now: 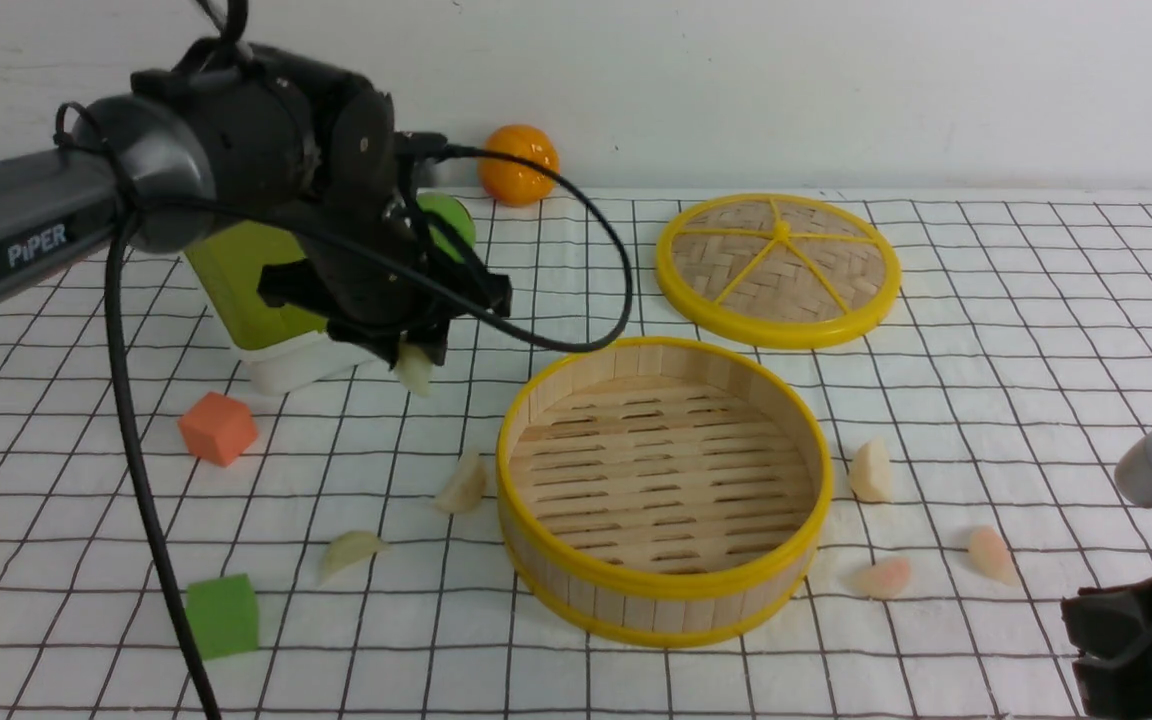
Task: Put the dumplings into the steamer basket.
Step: Use the left arm to grab a dumpling, then use the left arm to put the dumpling into the steamer
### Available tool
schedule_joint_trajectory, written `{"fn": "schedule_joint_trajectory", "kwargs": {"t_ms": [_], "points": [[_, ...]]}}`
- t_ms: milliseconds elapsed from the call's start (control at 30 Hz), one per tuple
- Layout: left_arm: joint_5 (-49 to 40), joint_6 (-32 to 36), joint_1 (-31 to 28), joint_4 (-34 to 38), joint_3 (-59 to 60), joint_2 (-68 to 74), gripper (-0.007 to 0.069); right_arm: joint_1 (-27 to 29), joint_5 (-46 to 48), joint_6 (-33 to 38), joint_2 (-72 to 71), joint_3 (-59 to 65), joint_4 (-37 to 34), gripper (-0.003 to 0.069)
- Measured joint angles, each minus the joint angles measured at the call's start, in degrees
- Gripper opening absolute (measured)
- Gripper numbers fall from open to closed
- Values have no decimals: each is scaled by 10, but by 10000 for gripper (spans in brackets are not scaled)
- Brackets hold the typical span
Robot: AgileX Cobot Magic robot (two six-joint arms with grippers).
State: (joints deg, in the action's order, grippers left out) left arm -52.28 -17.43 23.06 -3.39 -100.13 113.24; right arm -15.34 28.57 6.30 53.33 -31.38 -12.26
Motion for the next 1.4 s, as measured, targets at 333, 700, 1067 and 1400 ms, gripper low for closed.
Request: {"fn": "schedule_joint_trajectory", "kwargs": {"t_ms": [333, 700, 1067, 1400], "points": [[38, -32, 78, 70, -39, 67, 229, 0, 0, 0, 0, 0, -10, 76], [72, -74, 78, 65, -39, 123, 229, 0, 0, 0, 0, 0, -25, 76], [86, -62, 78, 63, -41, 128, 230, 0, 0, 0, 0, 0, -26, 77], [58, -60, 78, 59, -61, 108, 429, 0, 0, 0, 0, 0, -26, 83]]}}
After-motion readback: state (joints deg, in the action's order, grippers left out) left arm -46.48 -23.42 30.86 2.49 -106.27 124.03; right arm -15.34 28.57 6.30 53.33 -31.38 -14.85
